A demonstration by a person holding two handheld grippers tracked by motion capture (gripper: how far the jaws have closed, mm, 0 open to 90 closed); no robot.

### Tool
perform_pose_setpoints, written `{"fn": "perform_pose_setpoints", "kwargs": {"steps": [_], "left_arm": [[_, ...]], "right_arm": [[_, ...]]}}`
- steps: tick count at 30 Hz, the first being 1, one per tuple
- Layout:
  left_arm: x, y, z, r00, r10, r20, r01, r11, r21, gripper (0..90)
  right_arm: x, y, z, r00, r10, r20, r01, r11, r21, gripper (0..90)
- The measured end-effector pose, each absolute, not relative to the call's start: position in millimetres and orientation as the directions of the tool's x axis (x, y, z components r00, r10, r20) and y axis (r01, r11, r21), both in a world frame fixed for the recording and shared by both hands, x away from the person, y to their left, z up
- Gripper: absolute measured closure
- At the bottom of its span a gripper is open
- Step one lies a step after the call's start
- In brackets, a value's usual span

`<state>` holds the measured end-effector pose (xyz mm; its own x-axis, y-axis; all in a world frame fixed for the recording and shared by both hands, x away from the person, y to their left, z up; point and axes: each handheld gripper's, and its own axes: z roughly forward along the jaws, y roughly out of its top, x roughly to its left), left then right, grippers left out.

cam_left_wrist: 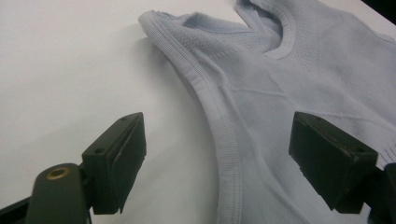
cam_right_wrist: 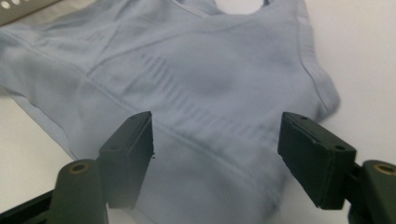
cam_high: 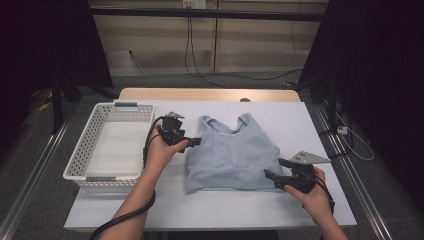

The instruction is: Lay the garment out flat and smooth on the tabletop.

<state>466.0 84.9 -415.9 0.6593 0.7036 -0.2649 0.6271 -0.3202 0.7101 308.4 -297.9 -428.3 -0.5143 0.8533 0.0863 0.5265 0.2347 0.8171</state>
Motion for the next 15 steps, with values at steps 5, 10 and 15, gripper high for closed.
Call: {"fn": "perform_pose_setpoints", "kwargs": {"steps": [5,10,15], "left_arm": [[471,88,-414,0.651,0.711,-0.265,0.632,-0.314,0.709,18.4],[484,82,-410,0.654,0.71,-0.262,0.626,-0.313,0.715,21.8],[495,70,-405,0.668,0.703,-0.246,0.6,-0.312,0.737,29.0]], "right_arm": [[315,-287,-426,-0.532,0.842,0.09,0.521,0.242,0.819,23.7],[312,-287,-431,-0.534,0.84,0.093,0.524,0.242,0.817,23.5],[311,-291,-428,-0.528,0.844,0.092,0.512,0.23,0.828,23.5]]}}
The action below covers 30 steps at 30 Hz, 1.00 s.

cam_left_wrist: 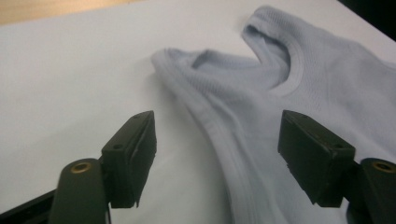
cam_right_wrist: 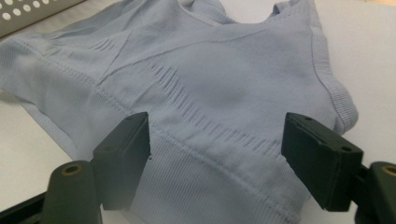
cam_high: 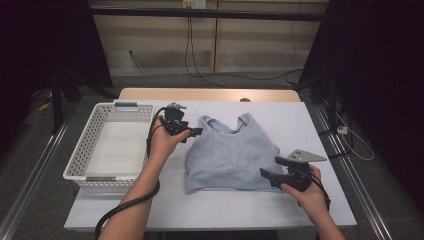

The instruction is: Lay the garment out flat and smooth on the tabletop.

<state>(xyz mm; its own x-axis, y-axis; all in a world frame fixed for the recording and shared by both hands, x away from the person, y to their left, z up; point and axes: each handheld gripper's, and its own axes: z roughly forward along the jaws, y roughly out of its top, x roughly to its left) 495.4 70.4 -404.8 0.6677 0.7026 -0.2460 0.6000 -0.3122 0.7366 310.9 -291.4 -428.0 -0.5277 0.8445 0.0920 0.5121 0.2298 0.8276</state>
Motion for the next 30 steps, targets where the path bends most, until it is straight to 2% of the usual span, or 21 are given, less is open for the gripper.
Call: {"fn": "perform_pose_setpoints", "kwargs": {"steps": [3,6,11,19,21,30], "left_arm": [[500,63,-404,0.678,0.697,-0.234,0.591,-0.327,0.738,36.6],[505,55,-405,0.691,0.691,-0.212,0.573,-0.345,0.743,49.5],[514,41,-407,0.707,0.68,-0.194,0.556,-0.366,0.747,62.2],[526,20,-412,0.729,0.663,-0.172,0.534,-0.392,0.749,70.2],[527,17,-414,0.735,0.661,-0.152,0.528,-0.417,0.74,75.6],[527,25,-437,0.705,0.681,-0.197,0.609,-0.438,0.662,80.6]], "right_arm": [[311,-291,-427,-0.527,0.844,0.099,0.51,0.222,0.831,23.5],[312,-291,-426,-0.533,0.841,0.094,0.505,0.227,0.833,23.5],[310,-291,-427,-0.53,0.842,0.098,0.51,0.225,0.831,23.5],[309,-291,-428,-0.529,0.844,0.091,0.51,0.23,0.829,23.5],[307,-292,-429,-0.526,0.846,0.089,0.513,0.232,0.826,23.5],[298,-295,-429,-0.52,0.851,0.079,0.512,0.236,0.826,23.5]]}}
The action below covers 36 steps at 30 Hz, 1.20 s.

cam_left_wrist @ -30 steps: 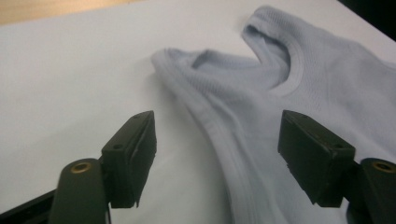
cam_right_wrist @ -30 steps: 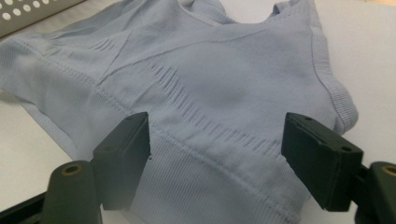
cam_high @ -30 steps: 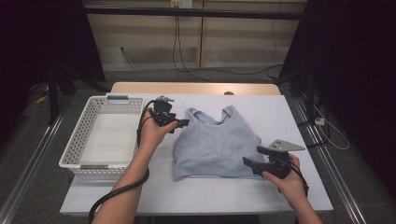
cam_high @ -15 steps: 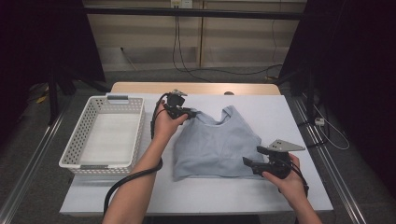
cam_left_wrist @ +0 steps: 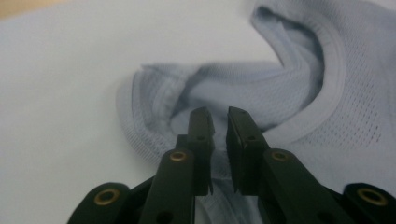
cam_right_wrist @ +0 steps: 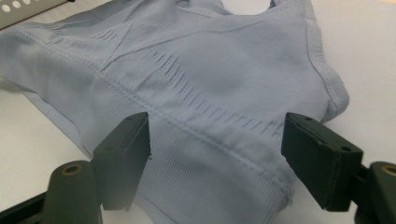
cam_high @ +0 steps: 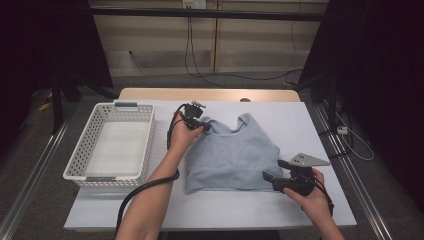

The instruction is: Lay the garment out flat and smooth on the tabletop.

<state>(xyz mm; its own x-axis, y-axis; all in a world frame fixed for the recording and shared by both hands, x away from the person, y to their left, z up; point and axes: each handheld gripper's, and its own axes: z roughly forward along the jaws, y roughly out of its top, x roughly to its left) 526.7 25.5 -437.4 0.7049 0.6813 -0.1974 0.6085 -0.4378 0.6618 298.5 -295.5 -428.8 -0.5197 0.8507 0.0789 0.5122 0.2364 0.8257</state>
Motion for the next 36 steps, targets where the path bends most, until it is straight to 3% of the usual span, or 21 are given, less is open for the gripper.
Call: {"fn": "perform_pose_setpoints", "kwargs": {"steps": [11,15,18,26,32,36], "left_arm": [[526,31,-438,0.695,0.689,-0.204,0.62,-0.432,0.654,82.1],[532,32,-433,0.694,0.697,-0.181,0.607,-0.432,0.667,78.3],[538,32,-432,0.688,0.707,-0.164,0.596,-0.421,0.684,69.8],[546,24,-446,0.692,0.712,-0.116,0.579,-0.452,0.679,67.0],[547,23,-451,0.661,0.739,-0.129,0.618,-0.439,0.652,70.7],[545,23,-450,0.638,0.754,-0.157,0.65,-0.418,0.635,82.7]], "right_arm": [[292,-298,-428,-0.514,0.855,0.07,0.508,0.237,0.828,23.5],[291,-301,-428,-0.508,0.858,0.074,0.51,0.231,0.829,23.5],[291,-303,-429,-0.506,0.859,0.075,0.511,0.228,0.828,23.6],[293,-302,-430,-0.509,0.857,0.083,0.518,0.228,0.824,23.5],[293,-303,-431,-0.511,0.855,0.088,0.52,0.226,0.824,23.5],[293,-303,-431,-0.512,0.855,0.088,0.518,0.225,0.825,23.5]]}}
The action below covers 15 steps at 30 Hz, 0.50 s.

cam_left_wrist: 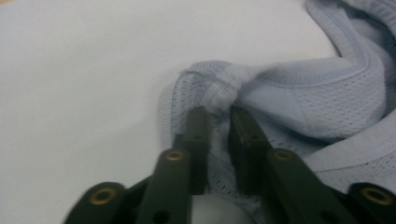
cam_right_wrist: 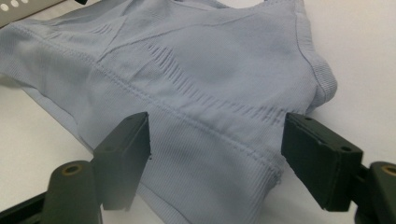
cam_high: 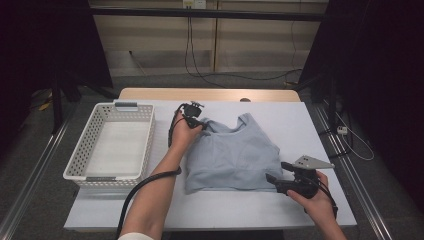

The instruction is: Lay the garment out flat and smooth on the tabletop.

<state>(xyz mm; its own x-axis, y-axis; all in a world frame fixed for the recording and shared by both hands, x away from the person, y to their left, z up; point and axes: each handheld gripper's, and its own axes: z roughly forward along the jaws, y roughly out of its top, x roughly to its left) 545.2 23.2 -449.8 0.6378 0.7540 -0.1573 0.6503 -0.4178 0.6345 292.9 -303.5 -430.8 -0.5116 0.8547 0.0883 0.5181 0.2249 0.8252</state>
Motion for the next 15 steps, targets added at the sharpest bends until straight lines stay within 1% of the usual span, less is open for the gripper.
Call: {"fn": "perform_pose_setpoints", "kwargs": {"steps": [1,5,7,15], "left_arm": [[545,23,-450,0.635,0.756,-0.162,0.653,-0.413,0.635,85.6],[544,25,-446,0.621,0.76,-0.194,0.683,-0.402,0.61,87.3],[544,25,-443,0.615,0.757,-0.221,0.693,-0.385,0.61,87.6],[548,19,-417,0.615,0.744,-0.26,0.686,-0.343,0.642,87.7]], "right_arm": [[293,-303,-430,-0.512,0.854,0.088,0.517,0.225,0.826,23.5],[294,-302,-430,-0.513,0.853,0.093,0.518,0.222,0.826,23.5],[295,-302,-430,-0.516,0.852,0.091,0.516,0.224,0.827,23.5],[297,-298,-431,-0.525,0.846,0.091,0.513,0.23,0.827,23.1]]}}
